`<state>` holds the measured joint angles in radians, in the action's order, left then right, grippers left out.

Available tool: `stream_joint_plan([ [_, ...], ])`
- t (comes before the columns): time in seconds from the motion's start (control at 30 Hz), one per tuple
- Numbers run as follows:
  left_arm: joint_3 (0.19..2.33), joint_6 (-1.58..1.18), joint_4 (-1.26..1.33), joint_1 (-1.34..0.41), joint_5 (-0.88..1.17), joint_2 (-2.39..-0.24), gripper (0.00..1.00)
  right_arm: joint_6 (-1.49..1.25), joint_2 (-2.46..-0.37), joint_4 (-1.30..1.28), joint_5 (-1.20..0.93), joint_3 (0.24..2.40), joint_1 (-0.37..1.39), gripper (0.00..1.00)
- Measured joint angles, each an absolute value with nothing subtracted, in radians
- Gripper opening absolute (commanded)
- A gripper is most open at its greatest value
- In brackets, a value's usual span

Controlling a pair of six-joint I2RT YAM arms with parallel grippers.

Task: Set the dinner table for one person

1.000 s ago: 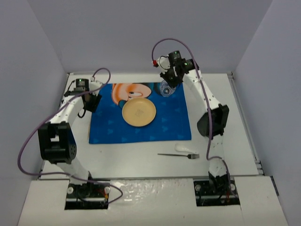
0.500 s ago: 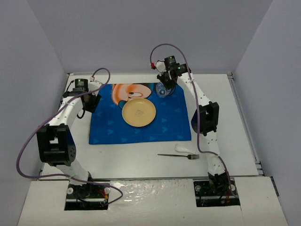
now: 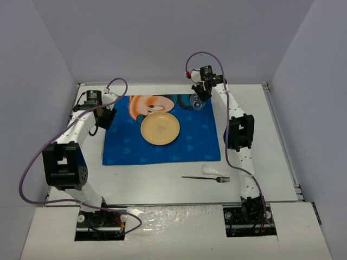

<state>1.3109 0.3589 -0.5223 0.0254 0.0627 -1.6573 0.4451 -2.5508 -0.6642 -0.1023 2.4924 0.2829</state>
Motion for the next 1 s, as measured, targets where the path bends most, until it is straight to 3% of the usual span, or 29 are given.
stream_joint_plan([
  [0.53,1.311,0.359,-0.523,0.025,0.062,-1.661,0.51,0.438,-2.577,-0.642,-0.104,2.493,0.283,0.00],
  [0.6,1.311,0.360,-0.523,0.025,0.062,-1.661,0.51,0.438,-2.578,-0.636,-0.104,2.493,0.283,0.12],
  [0.67,1.311,0.362,-0.525,0.025,0.062,-1.662,0.51,0.436,-2.580,-0.629,-0.104,2.493,0.283,0.39],
  [0.8,1.311,0.364,-0.525,0.025,0.061,-1.670,0.51,0.429,-2.594,-0.611,-0.100,2.493,0.283,0.53],
  [0.9,1.313,0.365,-0.526,0.025,0.061,-1.685,0.51,0.430,-2.609,-0.604,-0.099,2.488,0.283,0.53],
  [1.0,1.317,0.365,-0.529,0.025,0.061,-1.699,0.51,0.428,-2.623,-0.599,-0.097,2.487,0.283,0.70],
])
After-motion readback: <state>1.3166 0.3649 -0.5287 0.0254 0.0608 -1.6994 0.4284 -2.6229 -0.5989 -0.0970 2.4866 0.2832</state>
